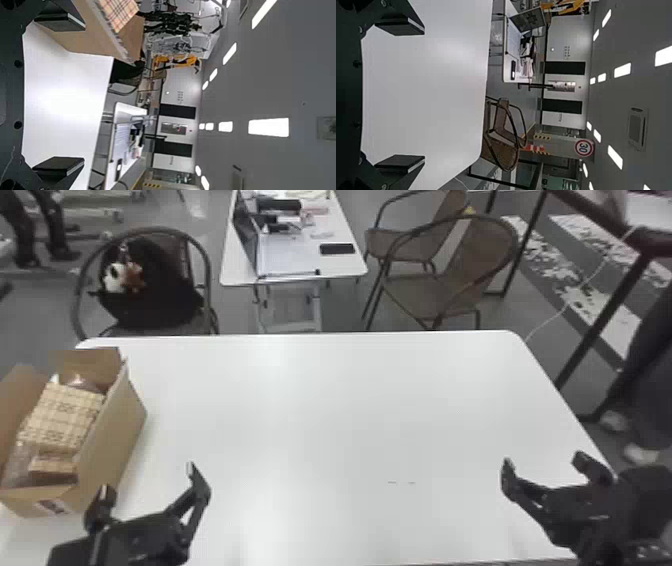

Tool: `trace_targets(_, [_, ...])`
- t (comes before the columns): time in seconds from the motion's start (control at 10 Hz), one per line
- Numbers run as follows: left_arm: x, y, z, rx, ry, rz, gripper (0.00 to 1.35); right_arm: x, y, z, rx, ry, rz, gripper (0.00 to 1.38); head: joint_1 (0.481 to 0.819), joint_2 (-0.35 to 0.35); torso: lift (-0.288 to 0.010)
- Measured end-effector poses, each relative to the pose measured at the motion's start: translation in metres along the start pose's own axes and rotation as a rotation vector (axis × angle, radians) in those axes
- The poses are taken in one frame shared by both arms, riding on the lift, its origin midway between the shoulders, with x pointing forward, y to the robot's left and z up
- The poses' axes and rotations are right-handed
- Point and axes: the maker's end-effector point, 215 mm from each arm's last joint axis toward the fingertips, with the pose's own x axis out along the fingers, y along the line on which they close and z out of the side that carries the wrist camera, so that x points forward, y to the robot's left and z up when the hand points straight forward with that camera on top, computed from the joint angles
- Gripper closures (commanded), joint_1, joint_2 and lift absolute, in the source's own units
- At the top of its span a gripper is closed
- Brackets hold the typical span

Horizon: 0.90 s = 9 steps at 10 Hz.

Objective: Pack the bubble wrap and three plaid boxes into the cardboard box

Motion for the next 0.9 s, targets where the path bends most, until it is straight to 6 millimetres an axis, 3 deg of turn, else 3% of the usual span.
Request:
trace_targets(0.2, [-0.043, 0.002, -0.034, 0.054, 0.074, -0.021, 0.12, -0.013, 0.019, -0.014, 0.022, 0.020, 0.024, 0.16, 0.695, -0.013, -0.092])
trace_targets(0.4, [-0.066, 0.004, -0.042, 0.075, 0.097, -0.010, 0.12, -0.032, 0.033, -0.032, 0.041, 0.052, 0.041, 0.16, 0.695, -0.004, -0.092])
trace_targets(0.9, [-0.067, -0.003, -0.039, 0.070, 0.088, -0.014, 0.12, -0.035, 0.040, -0.035, 0.021, 0.066, 0.078, 0.16, 0.695, -0.004, -0.092])
